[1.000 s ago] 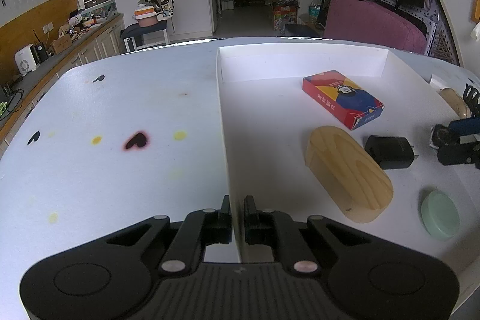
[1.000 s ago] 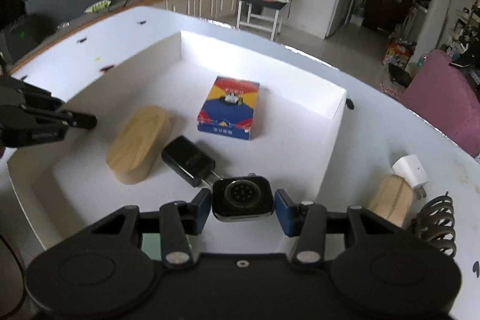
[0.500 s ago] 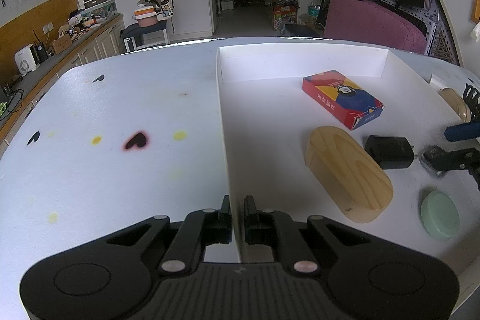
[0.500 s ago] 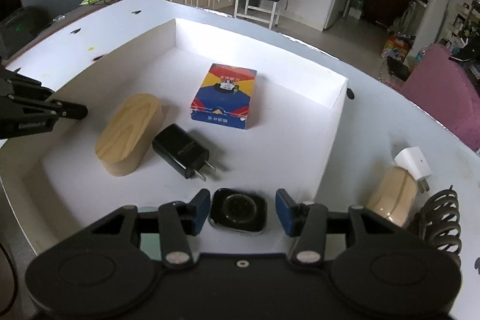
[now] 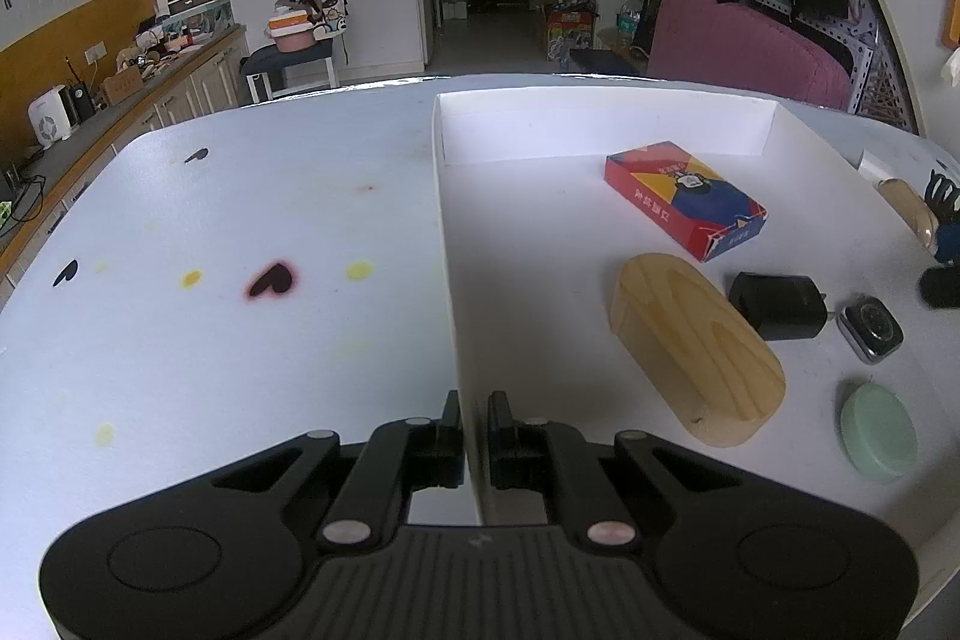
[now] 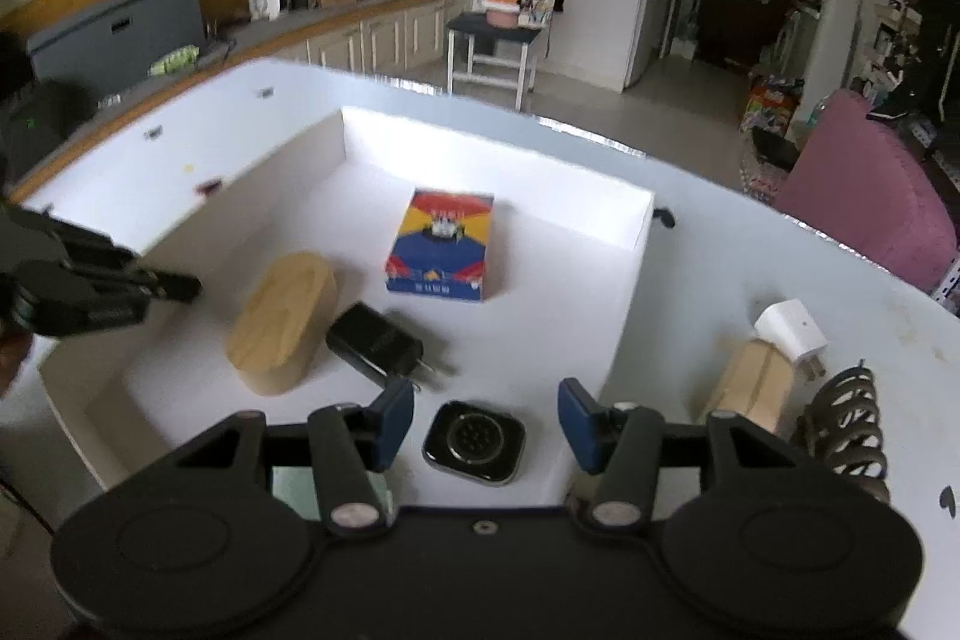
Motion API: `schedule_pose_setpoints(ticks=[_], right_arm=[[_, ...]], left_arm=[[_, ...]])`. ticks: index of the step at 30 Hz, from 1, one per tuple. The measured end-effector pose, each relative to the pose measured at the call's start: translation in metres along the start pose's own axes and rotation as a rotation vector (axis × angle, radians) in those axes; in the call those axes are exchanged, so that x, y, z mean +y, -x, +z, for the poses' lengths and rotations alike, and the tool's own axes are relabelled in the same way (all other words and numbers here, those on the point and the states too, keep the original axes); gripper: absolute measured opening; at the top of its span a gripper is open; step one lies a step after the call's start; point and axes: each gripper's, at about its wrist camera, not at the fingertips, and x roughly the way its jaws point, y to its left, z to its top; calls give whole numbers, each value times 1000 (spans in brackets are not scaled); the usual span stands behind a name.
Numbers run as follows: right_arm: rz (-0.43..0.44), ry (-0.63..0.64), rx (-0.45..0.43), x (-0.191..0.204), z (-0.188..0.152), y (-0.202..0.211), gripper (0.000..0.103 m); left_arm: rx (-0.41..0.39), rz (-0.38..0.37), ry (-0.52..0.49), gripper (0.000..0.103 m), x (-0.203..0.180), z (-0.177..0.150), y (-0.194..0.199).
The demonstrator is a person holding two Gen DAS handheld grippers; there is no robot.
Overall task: Organize rigid objects
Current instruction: 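Move the right gripper back and grasp the beige oval case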
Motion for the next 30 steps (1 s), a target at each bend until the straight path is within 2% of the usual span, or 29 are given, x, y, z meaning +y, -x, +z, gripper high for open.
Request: schedule_pose_setpoints(ticks=[5,10,13,15,23,30], right_arm=[[-3,-36,-77,-5,-3,34,55],[-40,-102,-141,-19,-12,65,57],[-79,-144,-164,-29,-21,76,62],[-104,-176,-173,-36,-28,81,68],[-168,-315,-201,-52,-54,83,96],[-186,-390,-154,-66,-63,63,96]], left_arm=[[0,0,-1,7,0,0,0],[0,0,0,7,0,0,0],[-1,0,-1,7,0,0,0],[-1,0,-1,7,0,0,0],[0,0,-1,7,0,0,0],[-1,0,-1,7,0,0,0]])
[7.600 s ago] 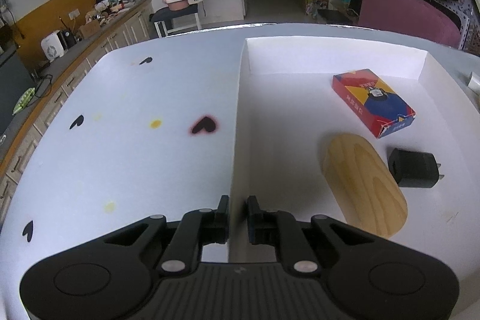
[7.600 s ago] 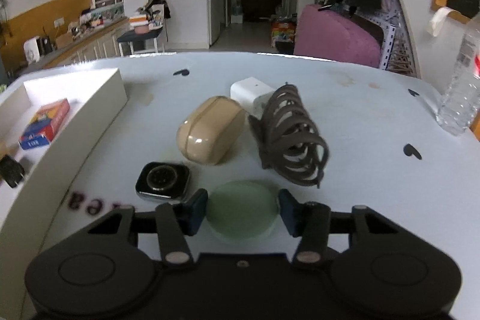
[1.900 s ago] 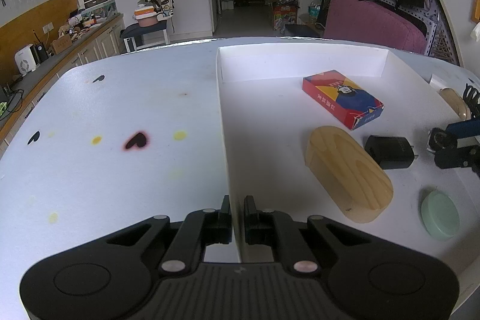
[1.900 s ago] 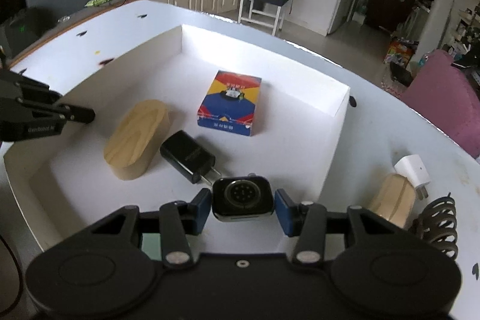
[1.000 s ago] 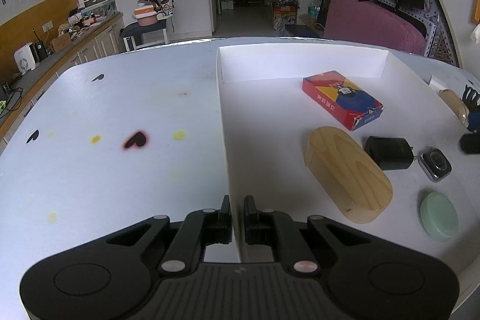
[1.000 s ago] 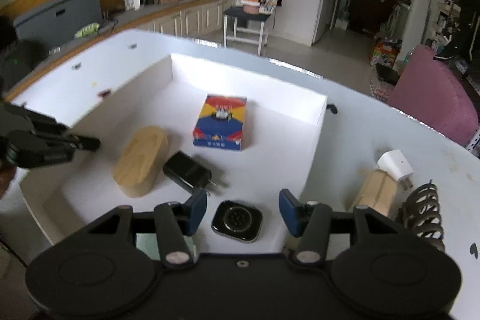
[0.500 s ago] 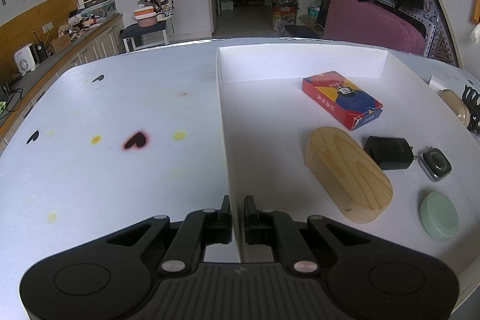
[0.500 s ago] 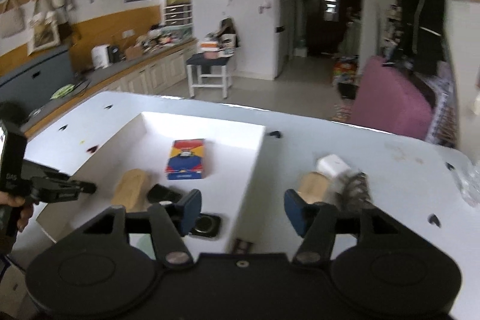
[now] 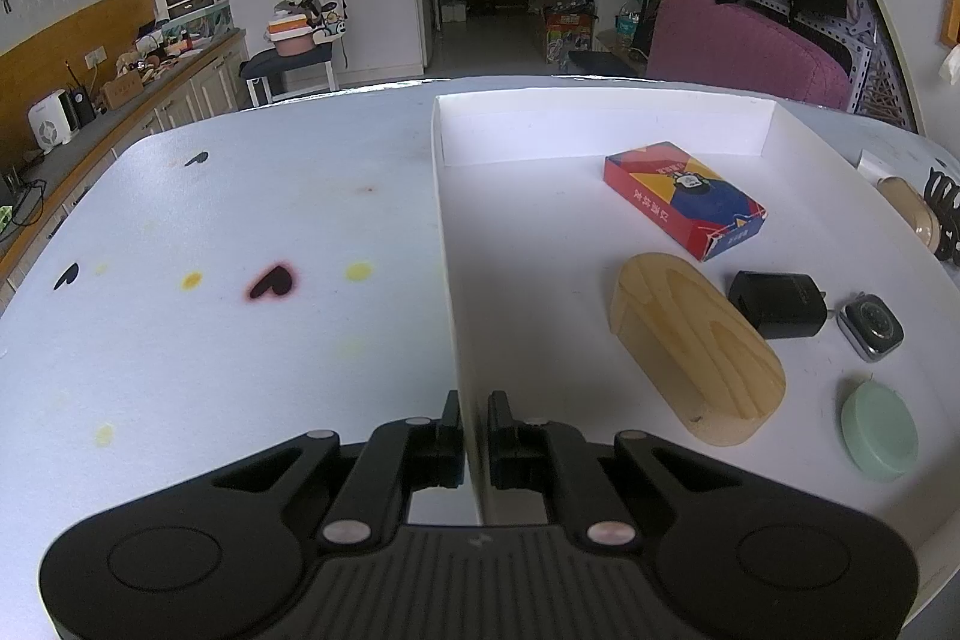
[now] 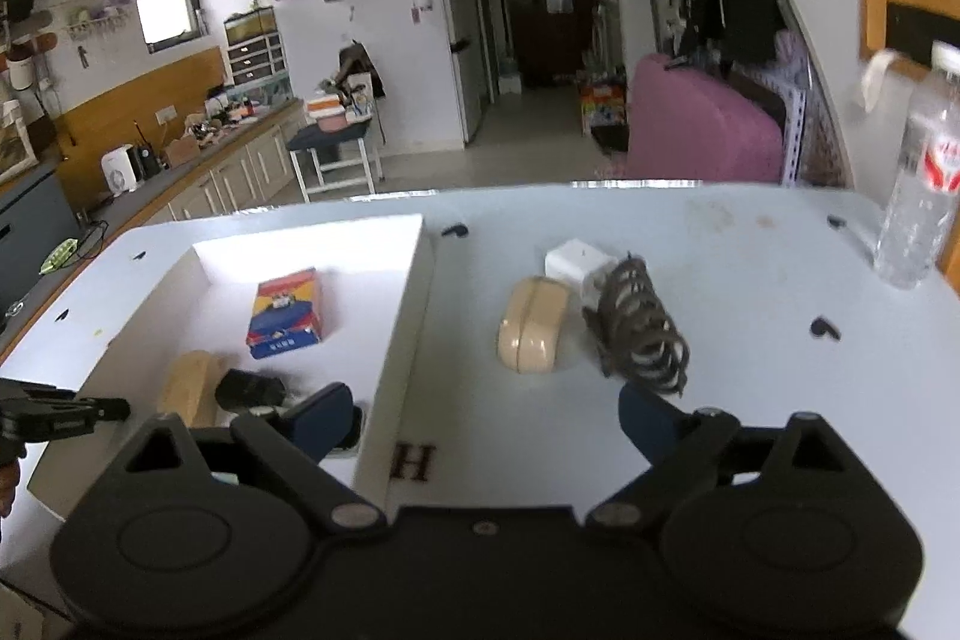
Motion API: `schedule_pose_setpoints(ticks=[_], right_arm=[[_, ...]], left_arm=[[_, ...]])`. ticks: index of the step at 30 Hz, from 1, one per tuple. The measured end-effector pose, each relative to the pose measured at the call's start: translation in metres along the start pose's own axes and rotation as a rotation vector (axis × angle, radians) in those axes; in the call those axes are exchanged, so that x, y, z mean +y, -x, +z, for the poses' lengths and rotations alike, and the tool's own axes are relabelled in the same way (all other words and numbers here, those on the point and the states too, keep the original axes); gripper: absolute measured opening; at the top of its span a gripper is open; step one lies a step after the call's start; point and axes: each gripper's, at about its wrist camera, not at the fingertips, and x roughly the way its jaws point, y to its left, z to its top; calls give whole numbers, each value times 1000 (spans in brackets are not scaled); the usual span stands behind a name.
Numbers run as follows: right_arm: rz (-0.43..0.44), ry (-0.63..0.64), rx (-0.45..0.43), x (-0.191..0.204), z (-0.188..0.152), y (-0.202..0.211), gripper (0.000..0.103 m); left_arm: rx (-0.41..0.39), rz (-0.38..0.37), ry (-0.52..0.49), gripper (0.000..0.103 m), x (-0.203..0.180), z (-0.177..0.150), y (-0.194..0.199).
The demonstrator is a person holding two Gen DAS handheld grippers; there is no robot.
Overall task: Organize rigid objects
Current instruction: 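Move the right gripper back and grasp the beige oval case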
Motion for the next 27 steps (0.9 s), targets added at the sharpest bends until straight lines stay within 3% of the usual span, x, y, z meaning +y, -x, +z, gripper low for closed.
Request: schedule_pose_setpoints(ticks=[7,11,18,20,23,27], right_arm=[[10,-83,54,-11,10,-45,83],[-32,-125,104,-16,21,-80,69],[-75,-215,155,-27,35,-124,60],[-77,-234,167,-29,38,-132,59],[-79,-228,181,-28,39,-140,46],[-76,-212,186,-26,38,-141,43]], left_arm=[[-2,1,-3,7,1,0,1],[-3,2,-5,7,1,0,2],[-4,2,-6,7,1,0,2],[-4,3,-6,7,1,0,2],[-4,2,-6,7,1,0,1],[-4,3,-6,7,1,0,1]])
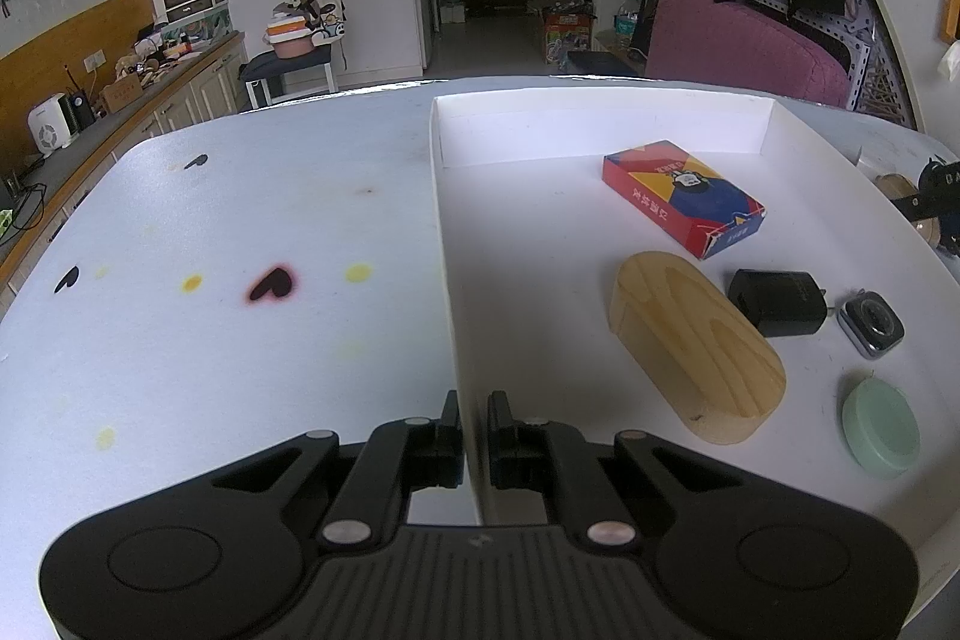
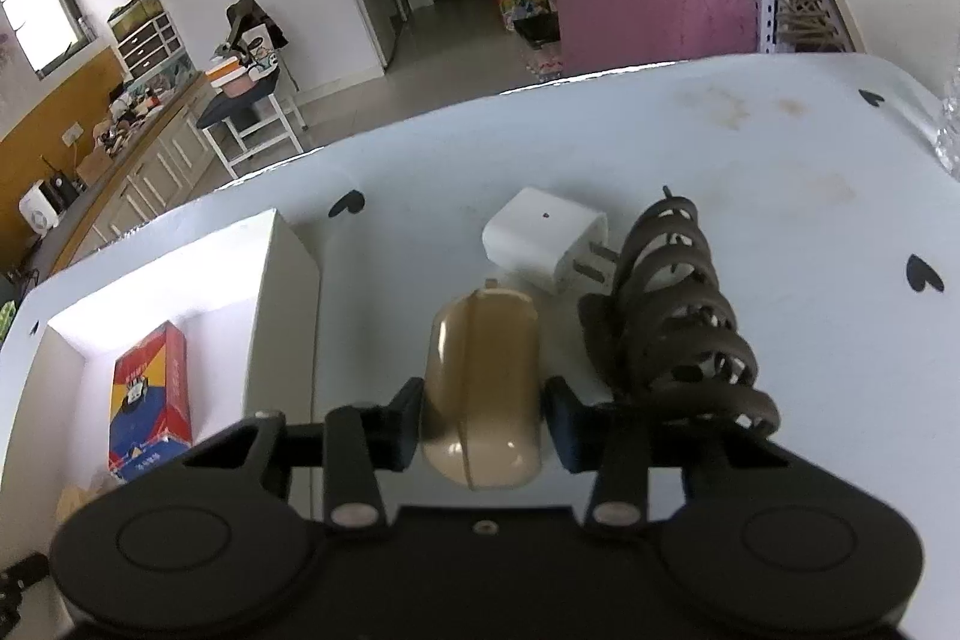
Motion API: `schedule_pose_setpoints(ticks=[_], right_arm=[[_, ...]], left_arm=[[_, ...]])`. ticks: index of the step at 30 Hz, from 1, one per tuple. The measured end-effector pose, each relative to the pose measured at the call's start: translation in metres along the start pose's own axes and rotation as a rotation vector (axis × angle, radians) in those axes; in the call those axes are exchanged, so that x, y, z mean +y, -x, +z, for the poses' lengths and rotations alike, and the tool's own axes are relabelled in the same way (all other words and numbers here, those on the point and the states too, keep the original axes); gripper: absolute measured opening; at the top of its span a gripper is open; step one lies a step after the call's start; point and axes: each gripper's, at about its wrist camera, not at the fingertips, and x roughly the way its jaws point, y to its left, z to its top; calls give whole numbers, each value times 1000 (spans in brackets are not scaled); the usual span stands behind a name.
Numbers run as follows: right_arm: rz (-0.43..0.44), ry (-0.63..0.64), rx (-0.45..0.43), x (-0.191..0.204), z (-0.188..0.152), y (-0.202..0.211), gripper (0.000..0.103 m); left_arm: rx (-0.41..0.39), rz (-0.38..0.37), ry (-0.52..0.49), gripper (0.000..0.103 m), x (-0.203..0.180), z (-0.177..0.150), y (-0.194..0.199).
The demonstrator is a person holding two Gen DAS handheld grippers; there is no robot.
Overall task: Organize rigid objects
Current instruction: 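Carry the beige oval case into the white box and release it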
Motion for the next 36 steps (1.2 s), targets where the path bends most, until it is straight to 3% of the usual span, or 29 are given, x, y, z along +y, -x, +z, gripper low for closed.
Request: schedule_pose_setpoints(ticks=[5,11,14,19,24,32,36], right_arm=[[30,-1,-44,-1,-2,22,40],[136,75,-142,18,-1,75,40],[211,109,-150,34,-5,92,40],[384,238,-83,78,-27,106,40],[535,374,41,122,-58,102,40],[563,572,111,161,-97,86,40],[582,616,124,160,-110,87,40]], left_arm=[[-1,0,-2,7,0,0,0],[-1,0,-2,7,0,0,0],[-1,1,-2,7,0,0,0],[-1,1,-2,7,0,0,0],[-1,1,-3,7,0,0,0],[-1,1,-3,7,0,0,0],[-1,1,-3,7,0,0,0]])
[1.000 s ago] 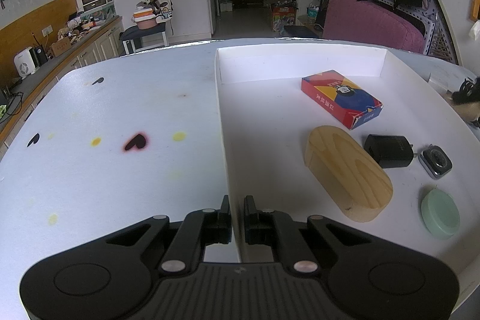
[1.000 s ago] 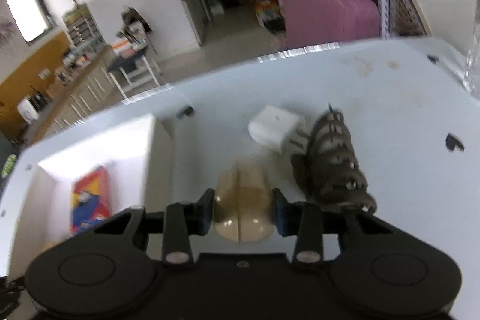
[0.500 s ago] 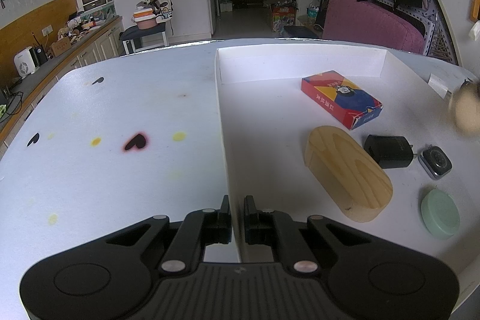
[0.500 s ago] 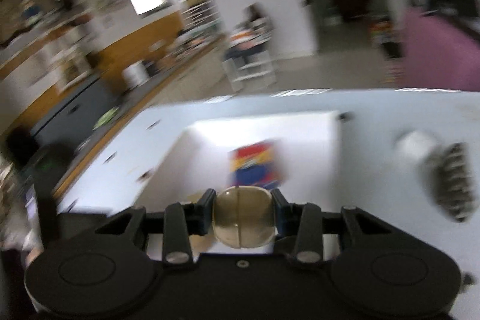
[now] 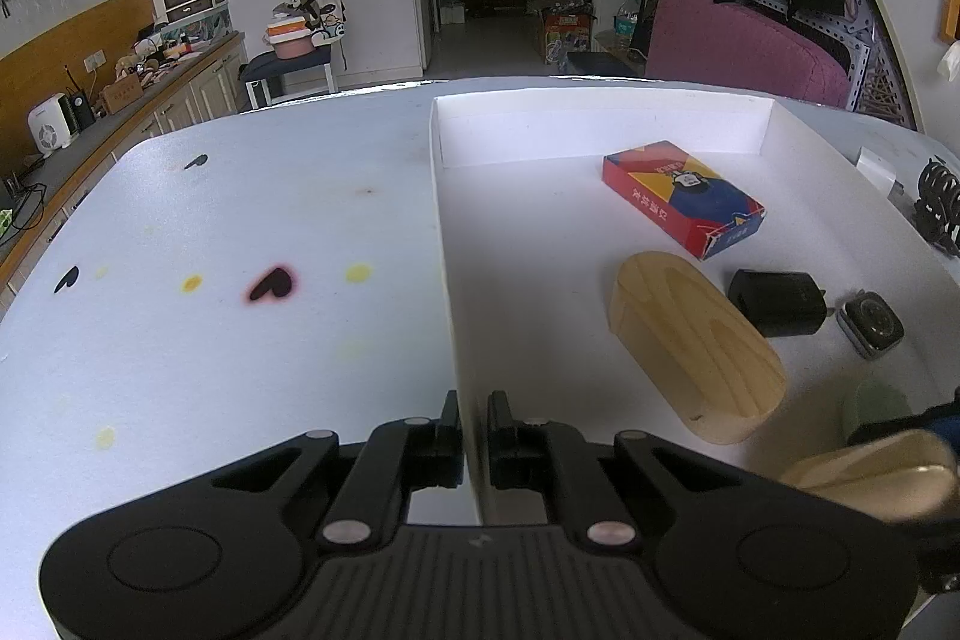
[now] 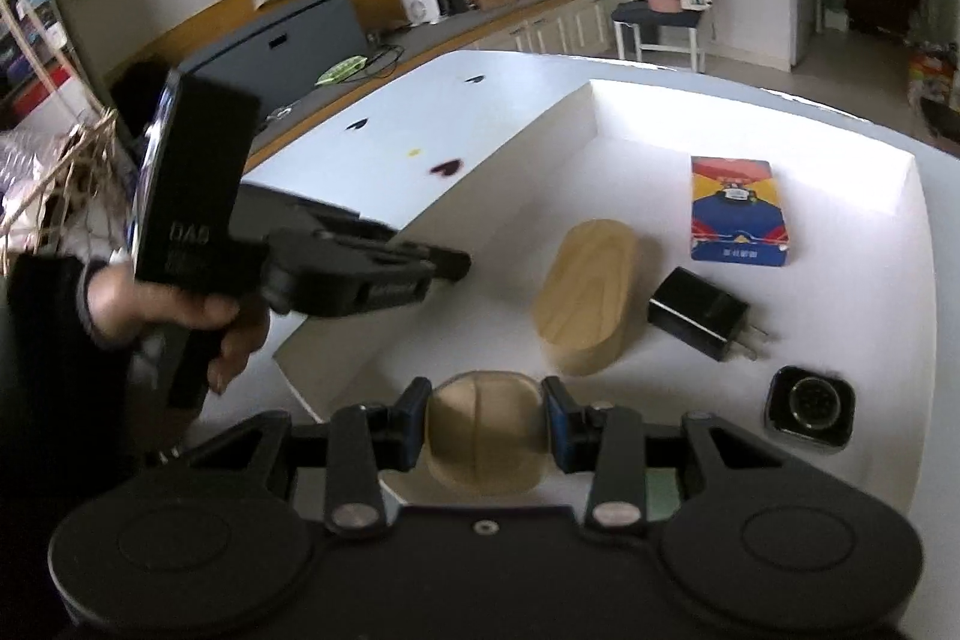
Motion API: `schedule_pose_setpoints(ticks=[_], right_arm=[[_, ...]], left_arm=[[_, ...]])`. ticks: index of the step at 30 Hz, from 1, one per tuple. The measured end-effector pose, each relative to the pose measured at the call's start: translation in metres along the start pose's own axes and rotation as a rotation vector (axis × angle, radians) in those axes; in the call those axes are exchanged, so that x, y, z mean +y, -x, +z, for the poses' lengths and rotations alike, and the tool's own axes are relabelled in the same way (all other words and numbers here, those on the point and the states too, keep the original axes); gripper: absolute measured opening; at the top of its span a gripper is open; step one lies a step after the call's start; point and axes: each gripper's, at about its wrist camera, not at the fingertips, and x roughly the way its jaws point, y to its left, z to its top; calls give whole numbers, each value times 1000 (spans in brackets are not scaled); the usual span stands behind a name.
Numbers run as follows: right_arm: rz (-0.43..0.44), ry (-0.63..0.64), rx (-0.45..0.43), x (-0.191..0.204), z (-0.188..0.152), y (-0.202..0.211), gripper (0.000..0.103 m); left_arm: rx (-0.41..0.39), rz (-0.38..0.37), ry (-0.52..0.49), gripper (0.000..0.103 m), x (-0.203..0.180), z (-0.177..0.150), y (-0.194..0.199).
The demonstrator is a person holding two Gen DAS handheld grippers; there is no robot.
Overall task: Organize rigid objects
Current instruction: 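Carry the beige oval case into the white box and release it, then move the right gripper back toward the dark coiled cable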
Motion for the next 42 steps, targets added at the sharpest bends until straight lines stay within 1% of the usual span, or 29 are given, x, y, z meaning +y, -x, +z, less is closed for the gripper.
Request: schedule_pose_setpoints(ticks=[4,8,10,13,14,16,21,23,24,28,31,33,34,36,37,39,42], right_arm=[[18,-13,43,-5,-8,0,41],[-28,-18,70,-8,-11,-7,41],[-35,-21,75,-10,-11,-8,41],[-49,-18,84,-10,-12,-9,43],[-51,-19,86,-10,-12,-9,47],[-41,-26,81,-11,-12,-8,48],[-53,-37,53,-12,-10,2,50],[-61,-32,29,-10,-9,10,52],[-60,-27,14,-8,-8,15,55],[-61,-12,-49,-3,-4,35,59],[-99,-2,-87,-1,-3,47,67],[-120,-9,-111,-3,-3,54,78],[-124,-19,-123,-4,-4,58,80],[-142,-36,-143,-7,-6,66,89],[-157,-39,-153,-8,-8,69,90],[-180,-39,-170,-8,-11,75,98],[-216,-37,-185,-10,-16,79,101]], left_arm=[[0,0,0,7,0,0,0],[0,0,0,7,0,0,0],[0,0,0,7,0,-1,0],[-1,0,-1,7,0,-1,0],[-1,0,-1,7,0,-1,0],[0,0,-1,7,0,-1,0],[0,0,-1,7,0,-1,0],[0,0,-1,7,0,-1,0],[0,0,-1,7,0,-1,0],[0,0,-1,7,0,-1,0],[0,0,-2,7,0,-1,0],[0,0,-1,7,0,-1,0],[0,0,-1,7,0,-1,0],[0,0,-2,7,0,-1,0],[-1,1,-2,7,0,-1,0],[-1,0,-1,7,0,-1,0],[-1,1,-2,7,0,-1,0]])
